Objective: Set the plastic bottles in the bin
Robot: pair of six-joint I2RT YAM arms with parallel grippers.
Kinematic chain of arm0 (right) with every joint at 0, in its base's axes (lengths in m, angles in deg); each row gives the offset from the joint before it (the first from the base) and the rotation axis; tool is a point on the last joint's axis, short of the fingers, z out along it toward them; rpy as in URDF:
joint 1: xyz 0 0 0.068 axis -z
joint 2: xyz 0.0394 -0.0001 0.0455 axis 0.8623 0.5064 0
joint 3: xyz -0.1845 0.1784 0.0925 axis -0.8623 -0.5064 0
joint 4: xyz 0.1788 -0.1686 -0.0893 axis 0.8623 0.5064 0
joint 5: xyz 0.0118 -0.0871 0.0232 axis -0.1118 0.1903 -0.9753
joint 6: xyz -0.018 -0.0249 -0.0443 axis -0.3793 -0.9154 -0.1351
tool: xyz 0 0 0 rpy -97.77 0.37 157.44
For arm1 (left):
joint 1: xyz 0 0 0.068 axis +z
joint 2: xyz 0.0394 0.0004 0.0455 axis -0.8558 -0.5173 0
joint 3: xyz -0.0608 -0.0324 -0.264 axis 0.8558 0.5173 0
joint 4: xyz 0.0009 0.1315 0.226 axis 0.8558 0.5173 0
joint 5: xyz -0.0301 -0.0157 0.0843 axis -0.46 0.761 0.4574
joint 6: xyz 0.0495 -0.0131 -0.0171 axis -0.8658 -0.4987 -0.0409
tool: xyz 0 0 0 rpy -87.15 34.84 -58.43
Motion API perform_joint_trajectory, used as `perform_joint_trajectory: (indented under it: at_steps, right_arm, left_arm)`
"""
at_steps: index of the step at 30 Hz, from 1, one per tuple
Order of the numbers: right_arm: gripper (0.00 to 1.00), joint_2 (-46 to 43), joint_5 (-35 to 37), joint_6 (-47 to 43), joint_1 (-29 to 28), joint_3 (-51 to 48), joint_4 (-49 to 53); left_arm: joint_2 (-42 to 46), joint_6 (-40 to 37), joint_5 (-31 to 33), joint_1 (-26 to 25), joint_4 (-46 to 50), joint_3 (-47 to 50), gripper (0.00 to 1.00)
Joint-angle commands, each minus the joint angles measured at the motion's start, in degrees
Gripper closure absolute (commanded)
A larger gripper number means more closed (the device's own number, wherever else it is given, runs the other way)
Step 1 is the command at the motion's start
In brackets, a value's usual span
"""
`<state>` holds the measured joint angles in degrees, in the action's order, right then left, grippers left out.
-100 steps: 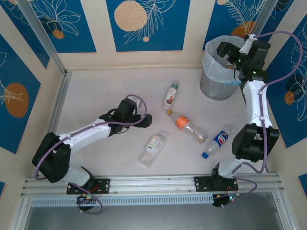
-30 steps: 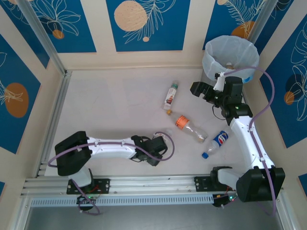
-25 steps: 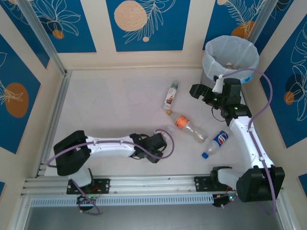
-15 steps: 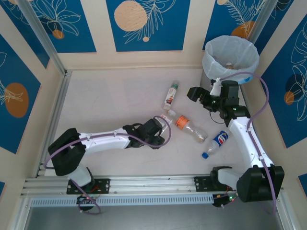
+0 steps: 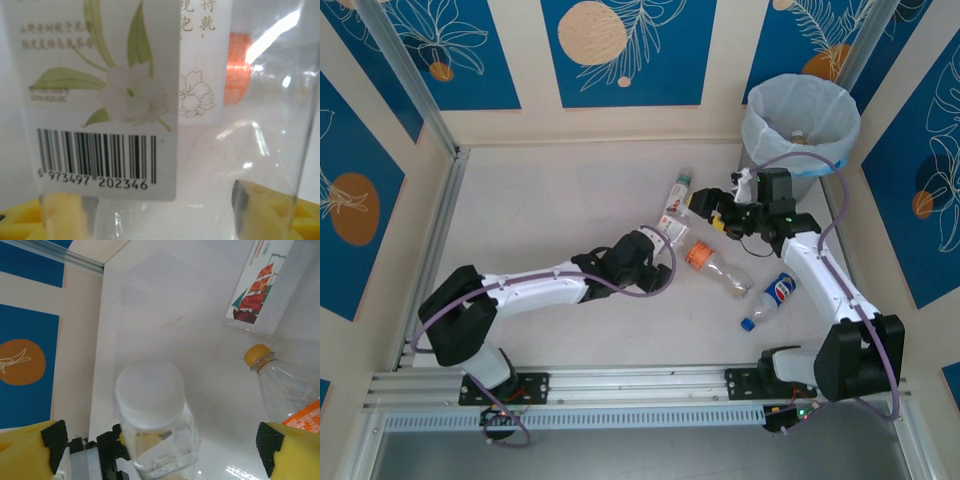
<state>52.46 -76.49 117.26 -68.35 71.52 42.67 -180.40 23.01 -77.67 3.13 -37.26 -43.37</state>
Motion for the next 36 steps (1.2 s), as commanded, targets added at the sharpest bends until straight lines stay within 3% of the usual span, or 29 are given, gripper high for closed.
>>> perform_joint_trajectory:
  at_steps: [1, 12, 16, 20, 31, 36]
  right_arm:
    - [0.01, 1.42, -2.82, 0.88, -1.27, 2.3, -1.59]
    - [0.03, 7.25, -1.01, 2.08, -5.81, 4.28, -8.54]
    - [0.09, 7.21, -4.29, 0.21, -5.96, 3.79, -9.1]
    - [0.11, 6.84, -2.7, -1.34, -6.46, 3.98, -5.69]
    - [0.36, 7.63, 1.86, -1.83, -7.85, 4.34, -4.63]
    - [0.54, 7.45, 1.78, -2.86, -7.83, 4.25, -5.52]
  left_arm:
    - [2.55, -1.52, 0.77, 0.96, -4.05, -0.51, 0.55]
    - [2.77, -2.2, -3.52, 1.67, -6.24, -1.48, 0.55]
    - [2.82, -1.25, -3.25, 2.37, -5.08, -2.13, 0.55]
    - [2.14, -2.04, -0.42, 2.44, -5.41, -2.77, 0.54]
    - [0.42, -4.29, -0.47, 2.37, -5.33, -5.33, 0.54]
    - [0.37, -3.52, 0.23, 2.37, -5.49, -5.3, 0.54]
